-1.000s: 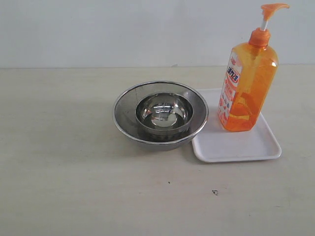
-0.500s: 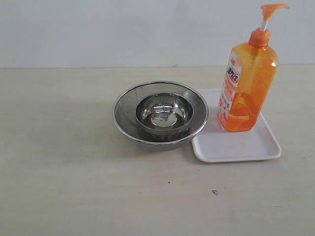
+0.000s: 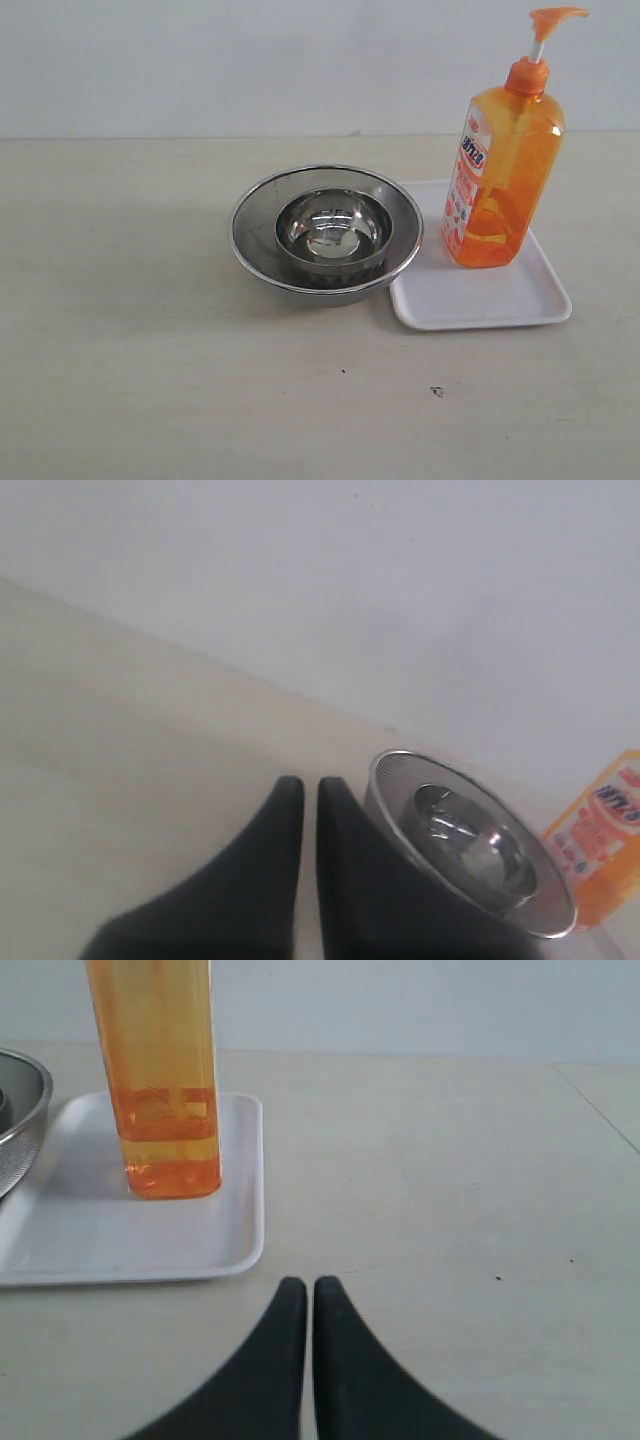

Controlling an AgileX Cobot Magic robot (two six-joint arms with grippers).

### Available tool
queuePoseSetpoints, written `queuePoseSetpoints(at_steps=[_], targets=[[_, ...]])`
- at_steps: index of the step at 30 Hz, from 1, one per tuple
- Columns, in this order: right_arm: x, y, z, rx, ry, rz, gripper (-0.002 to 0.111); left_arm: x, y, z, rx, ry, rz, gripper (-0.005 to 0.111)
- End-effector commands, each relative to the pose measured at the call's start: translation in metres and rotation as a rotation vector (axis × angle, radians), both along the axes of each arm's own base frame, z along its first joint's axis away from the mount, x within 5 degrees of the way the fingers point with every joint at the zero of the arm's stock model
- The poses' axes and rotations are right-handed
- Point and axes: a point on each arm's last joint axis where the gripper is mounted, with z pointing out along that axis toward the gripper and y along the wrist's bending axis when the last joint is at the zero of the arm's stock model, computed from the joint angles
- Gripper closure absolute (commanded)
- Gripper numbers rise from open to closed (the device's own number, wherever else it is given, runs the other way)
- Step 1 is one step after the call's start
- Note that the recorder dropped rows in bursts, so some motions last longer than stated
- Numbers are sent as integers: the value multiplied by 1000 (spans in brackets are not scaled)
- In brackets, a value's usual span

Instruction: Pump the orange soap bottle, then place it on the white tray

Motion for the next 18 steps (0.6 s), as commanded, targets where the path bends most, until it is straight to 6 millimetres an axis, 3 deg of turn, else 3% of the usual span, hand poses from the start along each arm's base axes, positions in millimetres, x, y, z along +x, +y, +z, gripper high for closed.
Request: queuePoseSetpoints(at_steps=[1, 5, 9, 11, 15, 18], targets=[[0, 0, 1, 2, -11, -2, 108, 0, 7, -6, 152, 38, 64, 102], [0, 0, 1, 2, -17, -2, 108, 0, 12, -8, 403, 40, 87, 102], [0, 0, 1, 4, -17, -3, 108, -1, 11, -13, 502, 88, 52, 102], [0, 0, 1, 4, -17, -3, 108, -1, 11, -13, 501, 88, 52, 102], [0, 0, 1, 4, -17, -3, 108, -1, 11, -12, 279, 102, 83, 102], [0, 0, 1, 4, -17, -3, 108, -1, 11, -12, 327, 98, 77, 102]])
